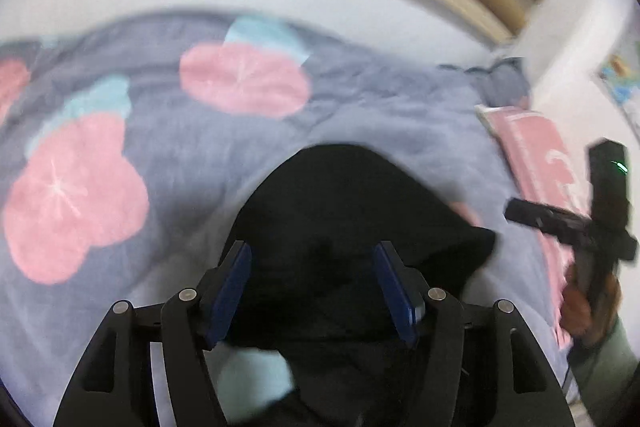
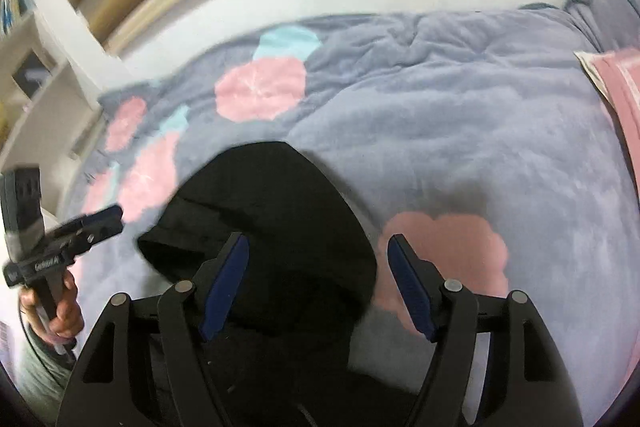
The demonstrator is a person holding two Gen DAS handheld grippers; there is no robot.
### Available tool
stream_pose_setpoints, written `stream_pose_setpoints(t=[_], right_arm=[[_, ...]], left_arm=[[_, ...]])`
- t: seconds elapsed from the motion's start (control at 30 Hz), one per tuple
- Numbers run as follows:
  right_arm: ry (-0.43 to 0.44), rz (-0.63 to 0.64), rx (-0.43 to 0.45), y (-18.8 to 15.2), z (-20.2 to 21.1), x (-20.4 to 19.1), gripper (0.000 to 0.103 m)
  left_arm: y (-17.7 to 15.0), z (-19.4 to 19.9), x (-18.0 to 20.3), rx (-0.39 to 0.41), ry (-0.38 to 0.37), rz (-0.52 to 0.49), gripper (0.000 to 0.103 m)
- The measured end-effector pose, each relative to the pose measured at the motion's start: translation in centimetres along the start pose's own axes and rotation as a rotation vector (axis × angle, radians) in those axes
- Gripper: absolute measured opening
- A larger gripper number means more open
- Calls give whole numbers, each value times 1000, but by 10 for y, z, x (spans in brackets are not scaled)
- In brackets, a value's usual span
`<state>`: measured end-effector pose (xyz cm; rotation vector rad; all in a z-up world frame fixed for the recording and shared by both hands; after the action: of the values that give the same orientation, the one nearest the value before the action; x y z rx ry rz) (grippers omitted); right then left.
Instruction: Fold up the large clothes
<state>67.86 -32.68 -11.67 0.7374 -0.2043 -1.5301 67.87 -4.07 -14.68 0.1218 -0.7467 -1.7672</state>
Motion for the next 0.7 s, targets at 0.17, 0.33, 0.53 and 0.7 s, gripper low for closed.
stream_pose_setpoints(t=[0.17, 0.33, 0.53, 0.7], right_arm=[[-76, 90, -173, -52, -72, 7, 48], [-82, 74, -206, -77, -106, 23, 47], [-58, 70, -208, -71, -71, 22, 49], [46, 65, -100, -49, -19, 7, 50]], left_arm=[[-51, -76, -28, -179, -49, 112, 65], [-69, -97, -32, -176, -24, 78, 65], [-59, -68, -21, -135, -9, 39, 65], [-42, -18, 4, -4, -119, 41, 66]])
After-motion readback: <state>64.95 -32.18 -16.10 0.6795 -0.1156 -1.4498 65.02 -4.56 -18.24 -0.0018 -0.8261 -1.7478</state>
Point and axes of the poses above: each gripper's, at about its wrist camera, not at the fingertips, and z roughly against the way its jaws point, x to its right, y to its top, the point moved 9 cm from there along -z, roughly the way its jaws point, and after that the axes turned 4 degrees about -z, right-handed, at the moved point
